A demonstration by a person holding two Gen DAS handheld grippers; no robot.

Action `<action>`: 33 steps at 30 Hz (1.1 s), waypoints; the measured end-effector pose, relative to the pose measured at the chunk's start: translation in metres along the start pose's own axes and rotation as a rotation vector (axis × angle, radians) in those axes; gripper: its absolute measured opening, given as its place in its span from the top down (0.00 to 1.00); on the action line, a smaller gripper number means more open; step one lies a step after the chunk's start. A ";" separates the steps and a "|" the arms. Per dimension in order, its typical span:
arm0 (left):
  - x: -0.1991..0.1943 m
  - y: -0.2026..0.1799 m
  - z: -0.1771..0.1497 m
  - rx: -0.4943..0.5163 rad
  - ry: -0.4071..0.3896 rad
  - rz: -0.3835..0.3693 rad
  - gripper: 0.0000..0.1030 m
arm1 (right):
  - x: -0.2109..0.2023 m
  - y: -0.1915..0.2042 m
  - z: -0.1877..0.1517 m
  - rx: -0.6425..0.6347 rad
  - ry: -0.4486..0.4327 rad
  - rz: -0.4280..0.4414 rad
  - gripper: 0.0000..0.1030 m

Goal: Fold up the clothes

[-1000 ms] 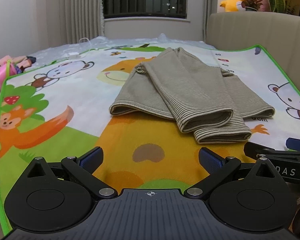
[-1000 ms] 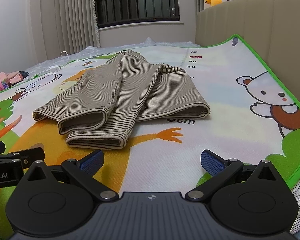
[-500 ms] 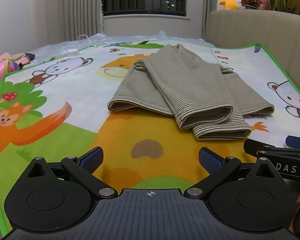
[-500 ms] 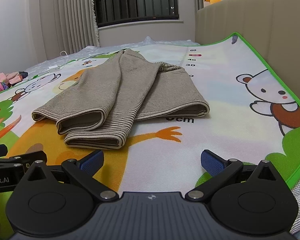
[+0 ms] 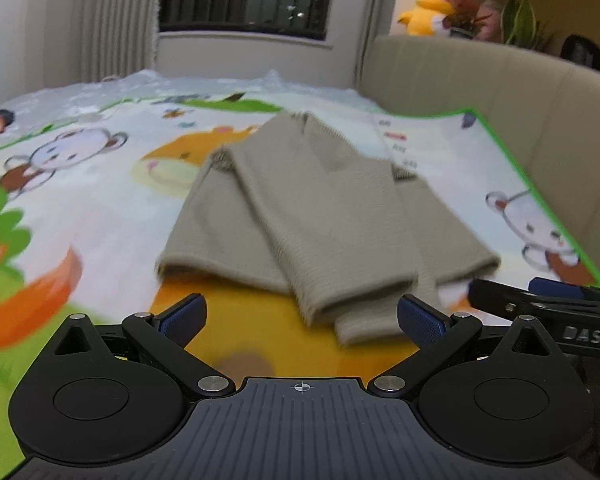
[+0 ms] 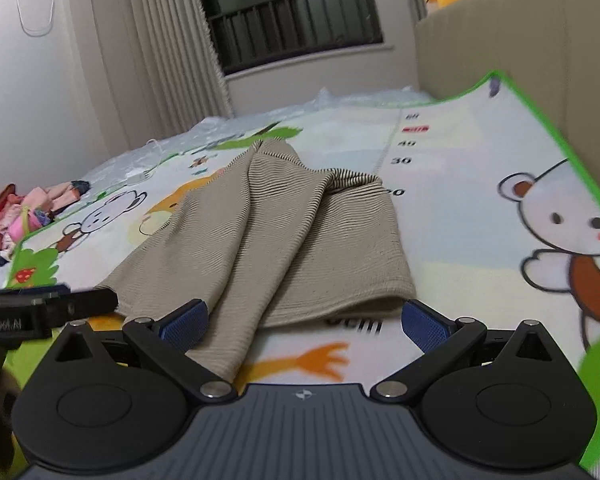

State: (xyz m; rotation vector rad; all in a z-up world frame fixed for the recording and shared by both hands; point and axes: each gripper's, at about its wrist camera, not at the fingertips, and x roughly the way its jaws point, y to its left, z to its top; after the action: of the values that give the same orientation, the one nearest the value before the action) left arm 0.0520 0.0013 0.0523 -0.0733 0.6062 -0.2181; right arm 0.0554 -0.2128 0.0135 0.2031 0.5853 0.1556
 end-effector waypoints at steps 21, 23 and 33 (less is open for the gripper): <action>0.113 0.057 0.041 -0.018 -0.008 0.193 0.00 | 0.143 -0.012 0.055 -0.242 -0.036 0.069 0.00; 0.121 0.058 0.042 -0.019 0.006 0.214 0.00 | 0.145 -0.001 0.054 -0.291 -0.046 0.047 0.00; 0.138 0.065 0.049 0.004 0.033 0.250 0.00 | 0.157 0.023 0.050 -0.428 -0.078 -0.128 0.00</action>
State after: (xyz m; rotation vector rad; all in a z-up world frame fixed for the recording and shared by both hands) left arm 0.2021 0.0344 0.0071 0.0100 0.6421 0.0214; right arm 0.2108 -0.1660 -0.0237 -0.2420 0.4734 0.1446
